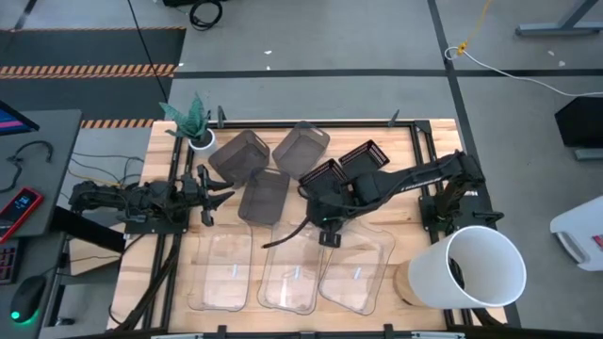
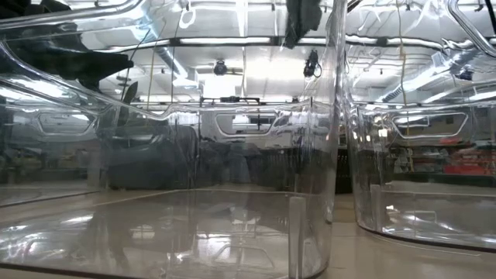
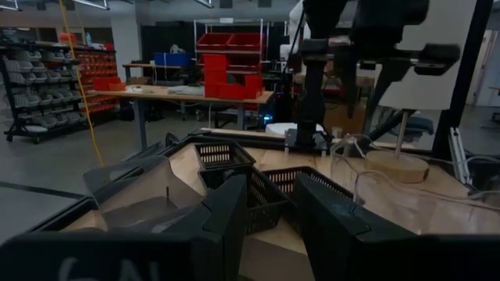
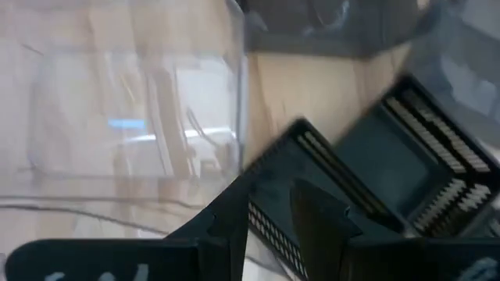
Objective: Stack baskets by color
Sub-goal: Stack the right transparent bin on top of the middle transparent bin
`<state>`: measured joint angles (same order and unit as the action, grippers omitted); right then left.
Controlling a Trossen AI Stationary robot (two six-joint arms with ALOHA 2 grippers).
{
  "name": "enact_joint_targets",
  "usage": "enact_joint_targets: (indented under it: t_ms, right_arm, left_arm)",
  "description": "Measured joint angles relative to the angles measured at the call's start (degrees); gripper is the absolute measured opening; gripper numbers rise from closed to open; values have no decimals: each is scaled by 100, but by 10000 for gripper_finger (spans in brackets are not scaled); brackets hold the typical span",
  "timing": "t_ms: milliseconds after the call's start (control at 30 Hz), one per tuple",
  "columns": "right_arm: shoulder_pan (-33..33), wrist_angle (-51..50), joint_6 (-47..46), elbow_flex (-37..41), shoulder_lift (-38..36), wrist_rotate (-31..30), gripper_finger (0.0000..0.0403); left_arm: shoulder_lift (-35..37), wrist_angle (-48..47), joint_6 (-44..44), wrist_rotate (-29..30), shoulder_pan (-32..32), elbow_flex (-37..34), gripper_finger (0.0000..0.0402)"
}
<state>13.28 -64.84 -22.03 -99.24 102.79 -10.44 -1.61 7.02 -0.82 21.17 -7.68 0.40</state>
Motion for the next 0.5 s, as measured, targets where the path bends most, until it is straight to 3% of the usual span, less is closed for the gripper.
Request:
enact_joint_targets:
  t_ms: [500]
  right_arm:
    - [180, -1951, -1019, 235, -65, 4, 119]
  left_arm:
    - [0, 1, 0, 0, 1, -2, 117]
